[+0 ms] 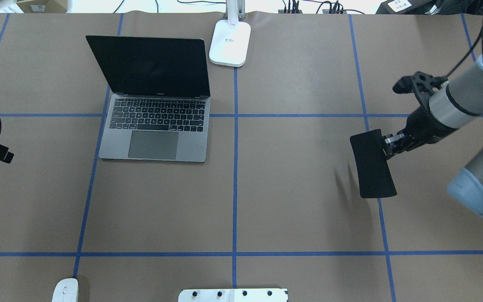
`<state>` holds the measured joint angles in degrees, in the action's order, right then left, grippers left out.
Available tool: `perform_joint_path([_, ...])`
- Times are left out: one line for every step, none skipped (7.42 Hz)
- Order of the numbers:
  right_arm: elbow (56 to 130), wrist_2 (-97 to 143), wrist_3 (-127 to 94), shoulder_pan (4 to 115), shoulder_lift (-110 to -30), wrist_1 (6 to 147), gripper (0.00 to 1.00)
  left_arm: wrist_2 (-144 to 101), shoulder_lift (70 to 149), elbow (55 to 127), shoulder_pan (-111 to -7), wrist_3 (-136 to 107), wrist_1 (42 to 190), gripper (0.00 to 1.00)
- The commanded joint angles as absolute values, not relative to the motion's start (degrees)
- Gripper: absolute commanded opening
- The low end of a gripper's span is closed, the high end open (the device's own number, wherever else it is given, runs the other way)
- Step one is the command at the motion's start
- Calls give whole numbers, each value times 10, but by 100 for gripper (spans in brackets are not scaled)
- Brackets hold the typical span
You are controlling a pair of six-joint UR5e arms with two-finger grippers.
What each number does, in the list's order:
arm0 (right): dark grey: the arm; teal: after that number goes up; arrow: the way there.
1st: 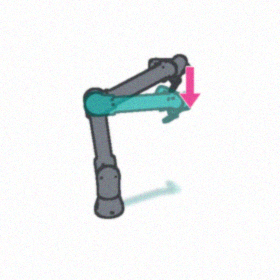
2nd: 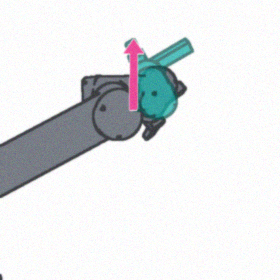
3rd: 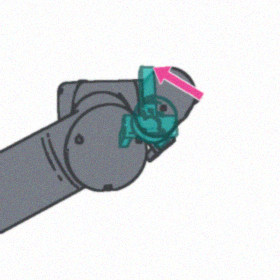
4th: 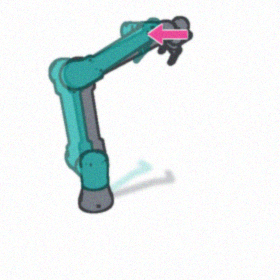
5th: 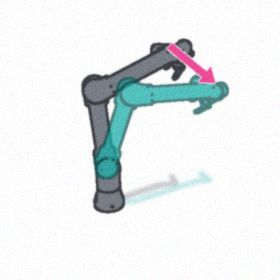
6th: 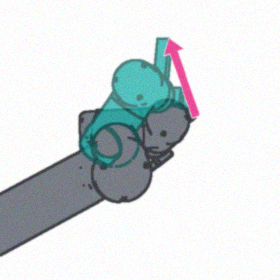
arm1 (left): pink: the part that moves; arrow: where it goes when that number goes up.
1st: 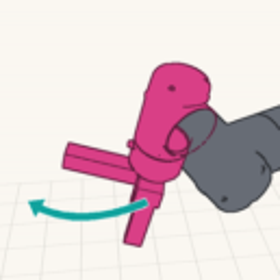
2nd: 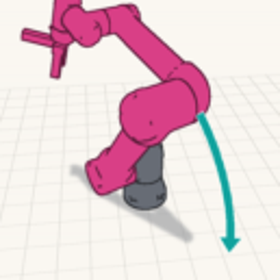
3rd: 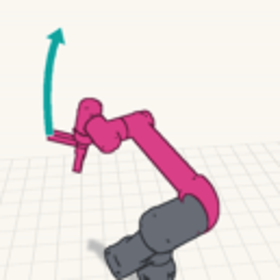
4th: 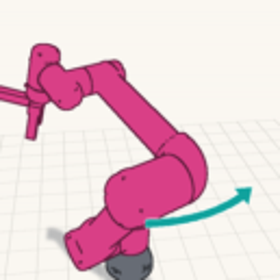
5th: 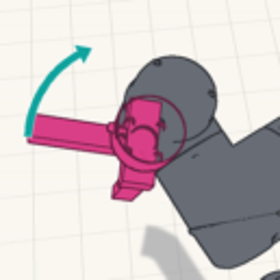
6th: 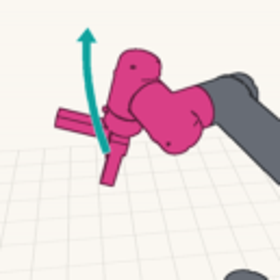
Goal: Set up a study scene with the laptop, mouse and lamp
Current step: 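Lift the mouse pad and carry it toward the laptop with the right gripper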
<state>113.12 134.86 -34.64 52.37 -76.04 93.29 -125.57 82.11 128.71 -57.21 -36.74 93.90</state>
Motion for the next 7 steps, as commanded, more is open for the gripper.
perform_joint_path([1072,1336,-258,553,-626,1086,11,-1256,741,1288,-539,-478,1075,100])
perform_joint_path([1001,1339,-255,555,-572,1092,11,-1251,727,1286,-514,-527,1118,100])
perform_joint_path([916,1348,-251,556,-506,1092,11,-1233,726,1285,-489,-570,1130,100])
perform_joint_path([852,1353,-250,556,-458,1092,11,-1214,726,1285,-469,-585,1131,100])
perform_joint_path([814,1361,-247,554,-425,1093,11,-1214,726,1284,-463,-587,1131,100])
perform_joint_path([811,1370,-247,551,-404,1114,11,-1214,726,1284,-461,-588,1131,100])
perform_joint_path([811,1375,-248,548,-380,1140,11,-1214,726,1284,-459,-588,1131,100])
